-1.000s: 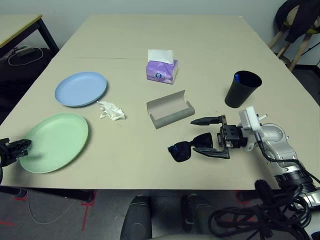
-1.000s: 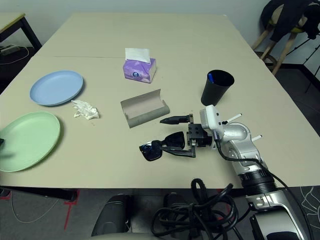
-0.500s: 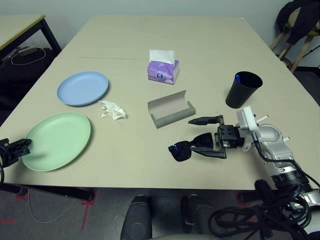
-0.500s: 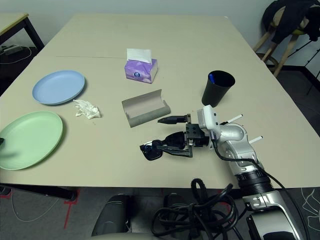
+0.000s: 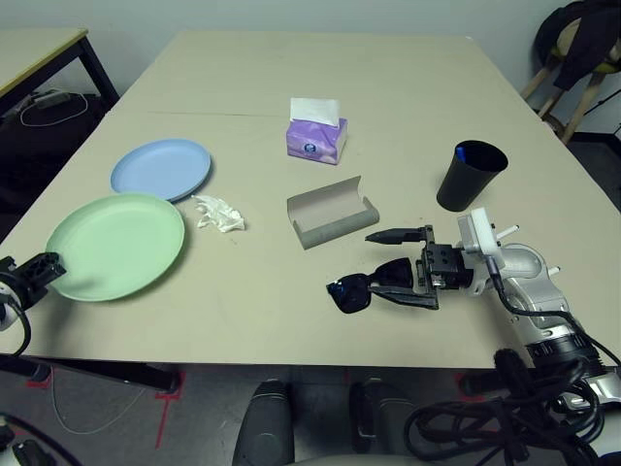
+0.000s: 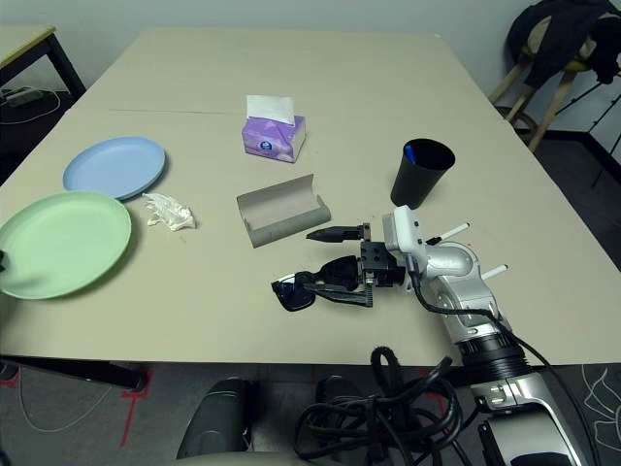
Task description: Organize and tidy the items on the table.
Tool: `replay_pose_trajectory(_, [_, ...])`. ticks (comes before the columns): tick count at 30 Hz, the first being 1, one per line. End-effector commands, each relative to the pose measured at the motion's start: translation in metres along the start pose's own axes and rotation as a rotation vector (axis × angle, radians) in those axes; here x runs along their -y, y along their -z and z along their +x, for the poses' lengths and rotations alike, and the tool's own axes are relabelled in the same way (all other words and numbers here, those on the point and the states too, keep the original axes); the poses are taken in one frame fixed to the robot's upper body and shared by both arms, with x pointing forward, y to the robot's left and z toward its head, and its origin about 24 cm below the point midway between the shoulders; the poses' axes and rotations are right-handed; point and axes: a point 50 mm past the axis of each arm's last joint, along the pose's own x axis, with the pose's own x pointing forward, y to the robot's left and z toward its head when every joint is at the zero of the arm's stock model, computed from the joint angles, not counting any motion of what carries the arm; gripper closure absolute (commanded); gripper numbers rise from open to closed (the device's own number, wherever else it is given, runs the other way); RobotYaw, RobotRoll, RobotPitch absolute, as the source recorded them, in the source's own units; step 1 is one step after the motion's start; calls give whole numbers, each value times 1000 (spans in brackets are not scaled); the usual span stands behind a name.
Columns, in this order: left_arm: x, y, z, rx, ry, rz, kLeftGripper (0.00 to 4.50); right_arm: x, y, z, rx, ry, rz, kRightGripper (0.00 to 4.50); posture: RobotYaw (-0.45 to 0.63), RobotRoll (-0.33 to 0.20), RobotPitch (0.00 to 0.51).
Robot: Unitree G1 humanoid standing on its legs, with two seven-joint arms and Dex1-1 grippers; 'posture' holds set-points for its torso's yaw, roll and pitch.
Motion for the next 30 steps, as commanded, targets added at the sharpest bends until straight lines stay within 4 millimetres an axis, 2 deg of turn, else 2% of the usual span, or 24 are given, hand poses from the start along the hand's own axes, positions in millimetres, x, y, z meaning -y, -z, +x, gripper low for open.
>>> replay_pose_trajectory(1, [13,-12,6,40,37,-33,4461,4,-6,2,18,21,-13,0,180,0,78])
replay_pose_trajectory(3, [17,-17,11,57,43,-45,4461,7,-7,2,27,43,-14,0,180,0,77])
replay_pose_trajectory(6, [29,-24,26,92,34,-59,4461,19,-10,5,60,185,-12,0,181,0,75])
replay_pose_trajectory(11, [46,-23,48,113,20,-71,4461,26,-10,9,72,284,2,0,179,0,73])
replay_pose_trajectory(23, [81,-20,100,182,-118,-174,4461,18,-14,17,107,302,31,0,164,0,78])
replay_pose_trajectory(30, [88,-16,112,189,-183,-177,4461,16,-15,15,102,321,33,0,146,0,79])
